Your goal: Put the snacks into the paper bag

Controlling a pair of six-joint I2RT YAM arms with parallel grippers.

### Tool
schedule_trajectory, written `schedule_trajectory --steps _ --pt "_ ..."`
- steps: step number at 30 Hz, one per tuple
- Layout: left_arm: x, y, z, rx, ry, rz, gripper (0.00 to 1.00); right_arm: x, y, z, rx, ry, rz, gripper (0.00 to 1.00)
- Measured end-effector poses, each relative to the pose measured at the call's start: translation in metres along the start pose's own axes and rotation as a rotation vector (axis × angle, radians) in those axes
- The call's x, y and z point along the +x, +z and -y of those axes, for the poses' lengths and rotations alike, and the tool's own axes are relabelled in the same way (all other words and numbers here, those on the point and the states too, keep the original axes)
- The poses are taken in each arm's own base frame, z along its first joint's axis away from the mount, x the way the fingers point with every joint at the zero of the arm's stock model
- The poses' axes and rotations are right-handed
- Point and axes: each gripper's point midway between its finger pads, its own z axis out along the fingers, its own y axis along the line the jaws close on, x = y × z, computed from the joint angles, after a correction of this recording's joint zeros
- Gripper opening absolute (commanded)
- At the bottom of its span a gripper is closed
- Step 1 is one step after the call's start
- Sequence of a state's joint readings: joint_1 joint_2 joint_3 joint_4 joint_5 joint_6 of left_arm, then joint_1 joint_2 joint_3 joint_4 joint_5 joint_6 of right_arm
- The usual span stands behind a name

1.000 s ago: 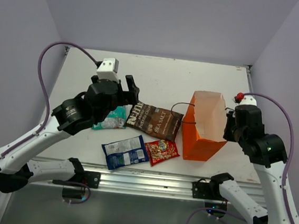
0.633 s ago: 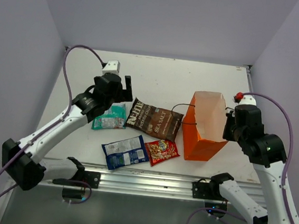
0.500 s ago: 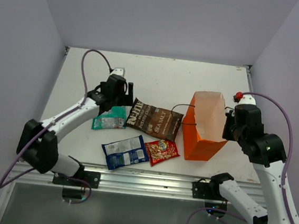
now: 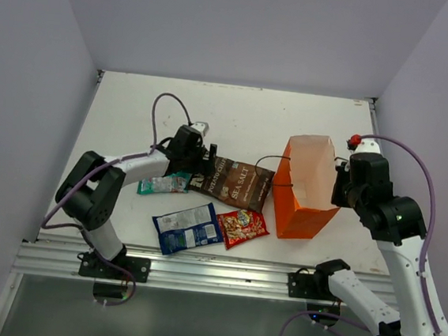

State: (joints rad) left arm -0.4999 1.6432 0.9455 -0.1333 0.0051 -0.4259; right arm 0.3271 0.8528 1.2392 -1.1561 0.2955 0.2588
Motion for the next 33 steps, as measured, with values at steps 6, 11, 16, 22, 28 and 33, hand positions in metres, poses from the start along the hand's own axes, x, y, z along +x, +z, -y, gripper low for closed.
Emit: schedule_trajectory --steps 6,11,16,22,28,33 --pt "0.020 0.028 0.014 0.035 0.034 -0.049 0.51 0.000 0.000 0.000 -0.003 -0.001 0.001 0.00" --pt "0.010 0.027 0.025 0.013 0.068 -0.041 0.00 0.000 0.001 -0.001 -0.003 -0.003 -0.002 0.00" --pt "-0.009 0.011 0.027 -0.101 0.101 -0.058 0.00 0.000 0.001 -0.001 -0.003 -0.003 -0.001 0.00" --pt "-0.118 -0.068 0.084 -0.177 0.115 0.118 0.00 -0.001 0.001 -0.001 -0.002 -0.002 -0.001 0.00" --pt "-0.236 -0.239 0.205 0.085 0.025 0.510 0.00 0.000 0.000 -0.001 -0.002 -0.002 -0.002 0.00" --pt "-0.235 -0.307 0.209 0.188 -0.036 0.580 0.00 0.000 0.000 -0.001 -0.003 -0.002 -0.001 0.00"
